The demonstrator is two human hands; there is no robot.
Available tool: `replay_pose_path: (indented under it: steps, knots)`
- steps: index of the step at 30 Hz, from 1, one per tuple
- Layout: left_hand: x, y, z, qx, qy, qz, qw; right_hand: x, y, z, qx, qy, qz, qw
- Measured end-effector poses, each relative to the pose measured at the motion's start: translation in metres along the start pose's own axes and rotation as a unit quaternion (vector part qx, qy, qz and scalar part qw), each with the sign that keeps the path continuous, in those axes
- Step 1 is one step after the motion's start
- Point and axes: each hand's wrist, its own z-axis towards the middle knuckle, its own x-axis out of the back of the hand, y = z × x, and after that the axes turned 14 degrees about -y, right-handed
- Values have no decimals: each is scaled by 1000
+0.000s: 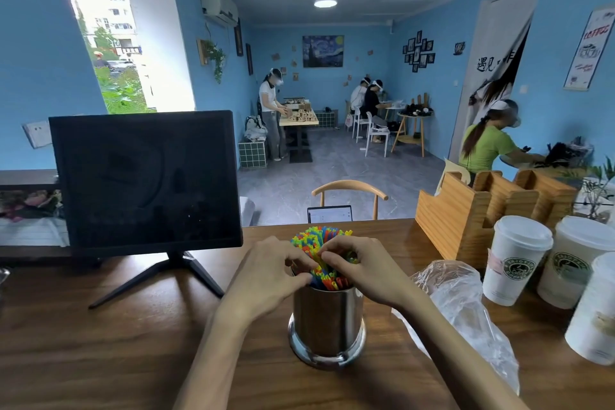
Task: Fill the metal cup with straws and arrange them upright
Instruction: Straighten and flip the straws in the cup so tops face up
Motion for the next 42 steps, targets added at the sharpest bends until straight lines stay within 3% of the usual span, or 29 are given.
replay_pose_path:
  steps: [8, 14, 17, 21, 24, 26, 30, 34, 39, 42]
  knots:
    - [-8, -4, 2, 2, 40, -17, 999, -1, -1, -2, -3, 0, 15, 1000]
    - [-5, -1, 2, -6, 158, -73, 985, 0, -5, -4, -14, -4, 31, 999]
    - [13, 18, 0, -34, 238, -202, 949, 1, -9, -4, -20, 5, 41, 999]
    - [44, 43, -5, -98, 358, -362, 855, 2, -15, -5, -11, -17, 48, 999]
    - [52, 52, -9, -123, 390, -376, 831, 8, -20, -3, 20, 3, 78, 997]
    - [49, 48, -8, -108, 400, -382, 826, 18, -23, -3, 37, 35, 181, 982]
    - [34, 28, -6, -46, 355, -415, 836, 46, -20, -8, 58, 85, 361, 927]
    - [14, 14, -8, -12, 242, -383, 891, 67, -21, -6, 72, 129, 452, 880]
    - [-7, 18, -5, 2, 167, -314, 935, 70, -33, 7, 105, 168, 429, 881]
    - [-10, 14, -4, -4, 157, -244, 957, 70, -33, 14, 102, 262, 332, 900]
